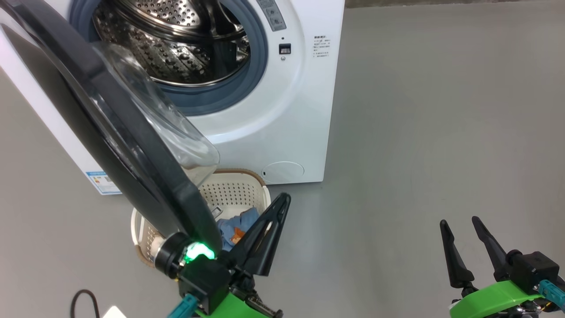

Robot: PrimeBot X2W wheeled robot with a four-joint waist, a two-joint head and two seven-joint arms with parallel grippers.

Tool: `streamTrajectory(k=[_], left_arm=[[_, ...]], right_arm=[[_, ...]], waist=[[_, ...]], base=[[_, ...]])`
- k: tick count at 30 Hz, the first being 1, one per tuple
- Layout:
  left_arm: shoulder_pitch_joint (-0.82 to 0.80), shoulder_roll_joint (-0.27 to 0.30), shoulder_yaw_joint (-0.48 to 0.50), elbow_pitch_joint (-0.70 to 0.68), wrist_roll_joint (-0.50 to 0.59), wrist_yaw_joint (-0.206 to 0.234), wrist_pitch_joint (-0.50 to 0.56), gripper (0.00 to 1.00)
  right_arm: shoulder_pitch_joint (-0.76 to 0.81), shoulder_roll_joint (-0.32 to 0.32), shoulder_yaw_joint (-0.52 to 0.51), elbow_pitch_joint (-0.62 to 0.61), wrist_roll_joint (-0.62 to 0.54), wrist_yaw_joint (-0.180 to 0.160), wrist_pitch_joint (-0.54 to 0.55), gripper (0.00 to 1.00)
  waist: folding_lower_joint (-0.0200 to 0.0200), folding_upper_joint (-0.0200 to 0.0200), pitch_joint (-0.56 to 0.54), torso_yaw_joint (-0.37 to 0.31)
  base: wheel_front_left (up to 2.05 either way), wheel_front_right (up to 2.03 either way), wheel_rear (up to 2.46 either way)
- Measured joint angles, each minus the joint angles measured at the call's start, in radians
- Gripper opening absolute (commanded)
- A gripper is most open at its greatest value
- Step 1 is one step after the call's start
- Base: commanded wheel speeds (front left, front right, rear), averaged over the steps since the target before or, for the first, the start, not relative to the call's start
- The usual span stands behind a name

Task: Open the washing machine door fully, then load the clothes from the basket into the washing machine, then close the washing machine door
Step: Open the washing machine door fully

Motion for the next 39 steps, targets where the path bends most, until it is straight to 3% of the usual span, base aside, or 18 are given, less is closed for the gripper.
streamTrajectory(k=[11,31,39], left_arm=[[0.004,-0.002,0.016,0.165,-0.016,0.010,-0.012,0.00],[-0.009,-0.006,0.090,0.230,-0.026,0.037,-0.013,0.00],[-0.011,-0.006,0.092,0.248,-0.042,0.076,-0.013,0.00]], right_arm=[[-0.001,-0.004,0.002,0.006,0.002,0.000,0.000,1.00],[-0.004,-0.004,-0.002,0.016,0.019,0.000,0.000,1.00],[-0.011,-0.003,-0.002,0.021,0.019,0.000,0.000,1.00]], waist=[[0.0000,-0.0001,0.045,-0.011],[0.0000,0.0000,0.071,0.007],[0.0000,0.0000,0.078,0.026]], base=[[0.00,0.00,0.00],[0.00,0.00,0.00],[0.00,0.00,0.00]])
